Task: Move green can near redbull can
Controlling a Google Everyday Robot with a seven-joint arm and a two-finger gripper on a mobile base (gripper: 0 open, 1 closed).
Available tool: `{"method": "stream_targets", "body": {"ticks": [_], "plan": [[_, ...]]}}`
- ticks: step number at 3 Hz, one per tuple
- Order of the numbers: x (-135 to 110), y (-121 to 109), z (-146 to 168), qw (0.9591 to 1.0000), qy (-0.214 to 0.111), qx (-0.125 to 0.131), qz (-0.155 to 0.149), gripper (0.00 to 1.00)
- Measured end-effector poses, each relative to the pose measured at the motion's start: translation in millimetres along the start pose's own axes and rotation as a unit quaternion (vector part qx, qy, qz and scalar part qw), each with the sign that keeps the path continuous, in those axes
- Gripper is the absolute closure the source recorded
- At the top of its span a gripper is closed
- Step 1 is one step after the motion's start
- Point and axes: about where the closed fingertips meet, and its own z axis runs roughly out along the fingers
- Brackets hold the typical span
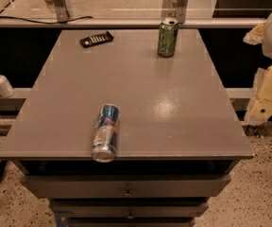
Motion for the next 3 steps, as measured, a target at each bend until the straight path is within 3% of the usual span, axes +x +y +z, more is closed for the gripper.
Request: {"method": "stream_targets", "body": {"ticks": [1, 2, 3], "plan": [[-0.1, 0.0, 0.0, 1.0000, 0.000, 0.000, 0.000, 0.00], [-5.4, -3.7, 1.0, 0.9996, -0.028, 0.009, 0.006, 0.00], [-26.7, -21.8, 25.1, 0.9963, -0.082, 0.017, 0.019, 0.00]]}}
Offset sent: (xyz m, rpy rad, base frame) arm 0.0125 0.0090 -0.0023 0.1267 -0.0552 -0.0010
